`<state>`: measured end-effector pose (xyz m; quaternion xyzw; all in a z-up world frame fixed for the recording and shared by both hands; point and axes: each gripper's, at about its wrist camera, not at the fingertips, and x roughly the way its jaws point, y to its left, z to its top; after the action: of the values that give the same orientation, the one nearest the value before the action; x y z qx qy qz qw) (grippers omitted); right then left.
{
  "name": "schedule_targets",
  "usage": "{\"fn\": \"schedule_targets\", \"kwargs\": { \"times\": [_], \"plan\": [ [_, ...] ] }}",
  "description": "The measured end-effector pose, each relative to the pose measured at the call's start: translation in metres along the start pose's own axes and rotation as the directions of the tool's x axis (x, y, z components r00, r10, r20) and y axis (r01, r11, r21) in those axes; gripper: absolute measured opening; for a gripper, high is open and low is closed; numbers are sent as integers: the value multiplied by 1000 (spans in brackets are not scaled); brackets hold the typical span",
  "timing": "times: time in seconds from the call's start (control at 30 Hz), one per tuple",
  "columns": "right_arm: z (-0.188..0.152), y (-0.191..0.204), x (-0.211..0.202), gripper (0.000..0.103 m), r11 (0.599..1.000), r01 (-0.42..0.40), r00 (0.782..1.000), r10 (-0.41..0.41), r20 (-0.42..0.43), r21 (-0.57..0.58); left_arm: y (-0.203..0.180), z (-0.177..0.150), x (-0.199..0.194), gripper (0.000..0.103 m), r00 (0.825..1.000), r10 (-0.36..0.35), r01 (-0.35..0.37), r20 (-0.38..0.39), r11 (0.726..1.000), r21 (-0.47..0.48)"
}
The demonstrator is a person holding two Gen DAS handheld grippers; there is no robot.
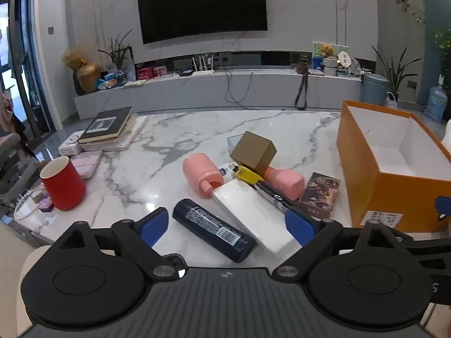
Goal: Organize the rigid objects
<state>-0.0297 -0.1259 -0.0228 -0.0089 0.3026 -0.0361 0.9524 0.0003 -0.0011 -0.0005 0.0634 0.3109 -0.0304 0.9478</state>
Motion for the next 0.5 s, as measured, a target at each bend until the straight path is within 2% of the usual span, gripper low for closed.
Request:
{"fn": "schedule_targets", "kwargs": {
  "times": [0.13, 0.5],
  "plan": [
    [0, 0, 1, 101, 1000, -2, 1000, 2, -2, 6, 1, 0, -1, 103, 1000, -24, 24, 6, 1000, 3],
    [-1, 0, 0, 101, 1000, -3, 1000, 3, 1, -3, 2, 2, -5, 103, 1000, -21, 21, 9, 1000, 0]
  ]
}}
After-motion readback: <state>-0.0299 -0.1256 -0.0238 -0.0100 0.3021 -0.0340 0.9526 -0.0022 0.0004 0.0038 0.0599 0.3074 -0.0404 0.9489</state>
